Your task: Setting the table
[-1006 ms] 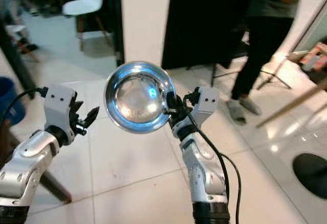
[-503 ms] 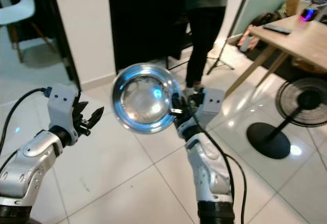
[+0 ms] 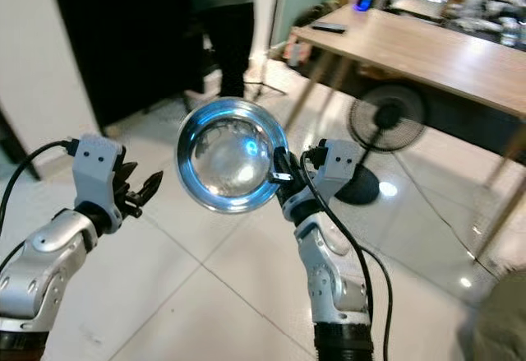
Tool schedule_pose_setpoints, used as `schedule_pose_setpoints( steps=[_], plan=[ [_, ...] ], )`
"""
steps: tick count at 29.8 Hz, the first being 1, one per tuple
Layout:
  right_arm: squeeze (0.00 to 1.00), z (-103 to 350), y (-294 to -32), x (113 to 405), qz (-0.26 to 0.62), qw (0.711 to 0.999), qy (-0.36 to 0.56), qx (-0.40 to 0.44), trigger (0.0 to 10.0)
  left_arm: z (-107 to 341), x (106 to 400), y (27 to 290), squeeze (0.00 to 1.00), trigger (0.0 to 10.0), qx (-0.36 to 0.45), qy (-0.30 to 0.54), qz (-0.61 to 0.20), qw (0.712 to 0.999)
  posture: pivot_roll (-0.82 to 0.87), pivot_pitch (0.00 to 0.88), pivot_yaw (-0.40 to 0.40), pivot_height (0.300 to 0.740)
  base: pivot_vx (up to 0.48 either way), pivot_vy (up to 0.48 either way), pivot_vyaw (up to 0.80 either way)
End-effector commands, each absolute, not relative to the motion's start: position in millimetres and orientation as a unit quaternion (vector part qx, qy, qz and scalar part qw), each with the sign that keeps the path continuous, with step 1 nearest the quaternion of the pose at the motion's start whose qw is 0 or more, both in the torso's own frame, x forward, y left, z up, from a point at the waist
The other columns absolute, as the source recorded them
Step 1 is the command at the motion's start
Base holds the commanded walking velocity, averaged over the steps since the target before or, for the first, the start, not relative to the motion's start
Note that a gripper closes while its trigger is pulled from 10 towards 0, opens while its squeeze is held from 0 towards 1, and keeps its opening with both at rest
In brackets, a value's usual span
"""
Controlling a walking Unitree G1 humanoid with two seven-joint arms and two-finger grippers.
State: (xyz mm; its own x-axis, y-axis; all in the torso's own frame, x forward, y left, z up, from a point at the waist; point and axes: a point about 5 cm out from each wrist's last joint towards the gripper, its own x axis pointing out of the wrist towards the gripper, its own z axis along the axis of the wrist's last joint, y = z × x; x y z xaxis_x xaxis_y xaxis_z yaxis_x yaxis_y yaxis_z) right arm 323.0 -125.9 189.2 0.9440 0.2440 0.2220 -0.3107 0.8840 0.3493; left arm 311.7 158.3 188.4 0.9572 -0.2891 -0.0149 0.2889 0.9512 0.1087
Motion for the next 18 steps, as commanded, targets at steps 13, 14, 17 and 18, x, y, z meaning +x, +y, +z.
schedule_pose_setpoints(
  steps=[13,14,17,18],
  plan=[
    [0.00,191.5,-129.8,322.2,0.137,0.966,-0.095,0.196,10.0,183.8,311.2,157.2,0.00,10.0,0.042,0.014,-0.150,0.988,-0.01,0.038,0.039,0.740,0.000,0.000,-0.80],
    [0.00,191.5,-129.6,322.2,0.137,0.966,-0.095,0.196,10.0,183.6,311.1,157.1,0.00,10.0,0.041,0.014,-0.150,0.988,-0.01,0.038,0.039,0.740,0.000,0.000,-0.80],
    [0.00,191.5,-129.5,322.2,0.136,0.966,-0.095,0.196,10.0,183.3,311.0,156.8,0.00,10.0,0.040,0.015,-0.150,0.988,-0.01,0.039,0.039,0.740,0.000,0.000,-0.65],
    [0.00,191.5,-129.5,322.1,0.136,0.966,-0.095,0.196,10.0,183.1,310.9,156.7,0.00,10.0,0.039,0.016,-0.150,0.988,-0.01,0.040,0.039,0.740,0.000,0.000,-0.51]
  ],
)
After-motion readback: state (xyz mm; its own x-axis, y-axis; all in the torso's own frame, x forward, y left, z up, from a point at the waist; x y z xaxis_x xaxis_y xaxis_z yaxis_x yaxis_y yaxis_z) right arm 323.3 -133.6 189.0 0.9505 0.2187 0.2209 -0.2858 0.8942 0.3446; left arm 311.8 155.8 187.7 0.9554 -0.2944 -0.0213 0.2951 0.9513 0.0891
